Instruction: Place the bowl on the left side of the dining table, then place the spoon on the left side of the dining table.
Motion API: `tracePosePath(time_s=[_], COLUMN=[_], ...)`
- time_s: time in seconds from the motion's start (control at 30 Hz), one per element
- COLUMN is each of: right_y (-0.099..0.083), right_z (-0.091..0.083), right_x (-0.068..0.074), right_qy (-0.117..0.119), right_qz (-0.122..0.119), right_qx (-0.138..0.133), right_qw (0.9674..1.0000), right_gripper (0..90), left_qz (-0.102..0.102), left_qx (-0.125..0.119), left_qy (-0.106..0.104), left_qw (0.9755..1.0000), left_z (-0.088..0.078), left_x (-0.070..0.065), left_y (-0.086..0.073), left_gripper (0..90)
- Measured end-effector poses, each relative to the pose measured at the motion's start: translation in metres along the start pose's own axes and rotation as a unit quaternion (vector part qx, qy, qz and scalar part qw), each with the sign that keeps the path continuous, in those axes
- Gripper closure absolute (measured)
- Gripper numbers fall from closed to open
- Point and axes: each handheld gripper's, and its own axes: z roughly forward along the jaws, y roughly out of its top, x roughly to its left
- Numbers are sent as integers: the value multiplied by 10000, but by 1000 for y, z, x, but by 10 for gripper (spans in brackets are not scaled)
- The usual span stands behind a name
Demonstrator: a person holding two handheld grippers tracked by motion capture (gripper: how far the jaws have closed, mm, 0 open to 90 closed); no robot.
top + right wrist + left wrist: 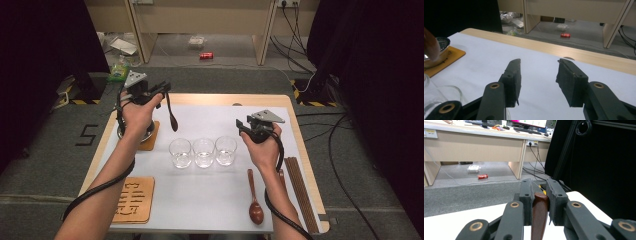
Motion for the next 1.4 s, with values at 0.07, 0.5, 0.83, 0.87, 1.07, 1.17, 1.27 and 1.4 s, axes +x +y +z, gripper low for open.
tracePosePath(time_s=[0.07, 0.5, 0.83, 0.87, 1.07, 1.17, 1.27, 1.4], right_y=[-3, -25, -39, -40, -45, -47, -50, -55], right_z=[-2, -20, -28, -29, -33, -35, -36, -39], right_x=[-3, -27, -37, -38, -41, -41, -43, -44], right_qy=[-21, -216, -304, -306, -327, -331, -334, -341], right_qz=[26, 178, 276, 265, 301, 297, 295, 328], right_qx=[8, 91, 128, 147, 175, 179, 162, 171], right_qw=[10000, 9996, 9991, 9991, 9989, 9988, 9989, 9987], right_gripper=[535, 521, 517, 516, 514, 512, 510, 508], left_qz=[-8, 48, 47, 58, 88, 83, 90, 97], left_qx=[-18, -25, -25, -14, -30, -45, -36, -42], left_qy=[30, 184, 236, 239, 243, 268, 288, 285], left_qw=[10000, 9998, 9997, 9997, 9997, 9996, 9995, 9995], left_z=[-4, -24, -33, -33, -36, -36, -36, -38], left_x=[4, 19, 26, 27, 28, 29, 29, 27], left_y=[0, 0, -4, -4, -6, -7, -7, -8], left_gripper=[753, 753, 753, 753, 753, 753, 753, 753])
